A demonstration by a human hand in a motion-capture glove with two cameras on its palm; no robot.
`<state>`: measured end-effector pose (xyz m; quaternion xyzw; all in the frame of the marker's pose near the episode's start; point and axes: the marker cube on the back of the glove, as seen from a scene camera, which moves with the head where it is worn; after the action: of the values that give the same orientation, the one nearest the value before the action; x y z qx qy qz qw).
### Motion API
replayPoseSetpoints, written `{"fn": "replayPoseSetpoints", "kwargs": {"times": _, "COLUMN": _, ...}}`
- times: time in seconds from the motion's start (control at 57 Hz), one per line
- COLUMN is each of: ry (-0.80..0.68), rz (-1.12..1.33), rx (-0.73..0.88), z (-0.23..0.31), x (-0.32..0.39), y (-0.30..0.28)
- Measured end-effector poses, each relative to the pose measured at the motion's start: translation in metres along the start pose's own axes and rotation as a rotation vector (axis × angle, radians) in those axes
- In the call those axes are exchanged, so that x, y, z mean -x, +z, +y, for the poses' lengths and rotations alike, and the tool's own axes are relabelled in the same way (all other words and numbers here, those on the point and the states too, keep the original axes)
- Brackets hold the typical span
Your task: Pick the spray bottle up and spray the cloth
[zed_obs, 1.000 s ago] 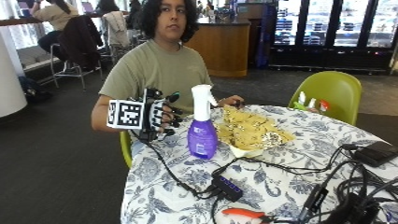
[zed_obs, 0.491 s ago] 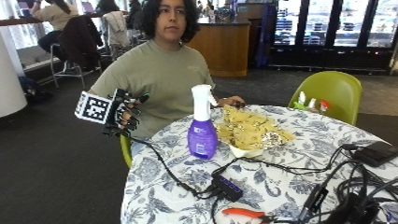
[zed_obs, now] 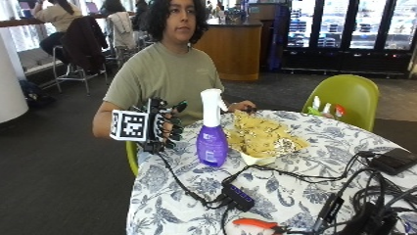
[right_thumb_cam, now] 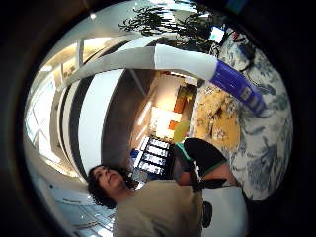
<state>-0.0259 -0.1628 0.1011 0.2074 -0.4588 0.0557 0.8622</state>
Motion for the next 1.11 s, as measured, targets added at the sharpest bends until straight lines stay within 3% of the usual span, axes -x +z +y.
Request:
{"fn": "replayPoseSetpoints", "kwargs": {"times": 0.263, "ry": -0.023, "rz": -0.032, "rx": -0.091, "z": -0.070, "x": 0.012, "y": 0.039}}
{"fn": "replayPoseSetpoints", "kwargs": {"times": 0.772, "ry": -0.081, "rz": -0.057, "rx": -0.121, "z": -0.133, "x": 0.017, "y": 0.101}}
{"fn": "replayPoseSetpoints", "kwargs": {"times": 1.0, "ry": -0.104, "rz": -0.062, "rx": -0.042, "z": -0.148, "x": 0.053, "y": 0.086}}
{"fn": "replayPoseSetpoints", "kwargs": {"times": 1.105, "ry": -0.100, "rz": 0.032, "rx": 0.164, "z": -0.152, "x": 0.087, "y": 0.081}}
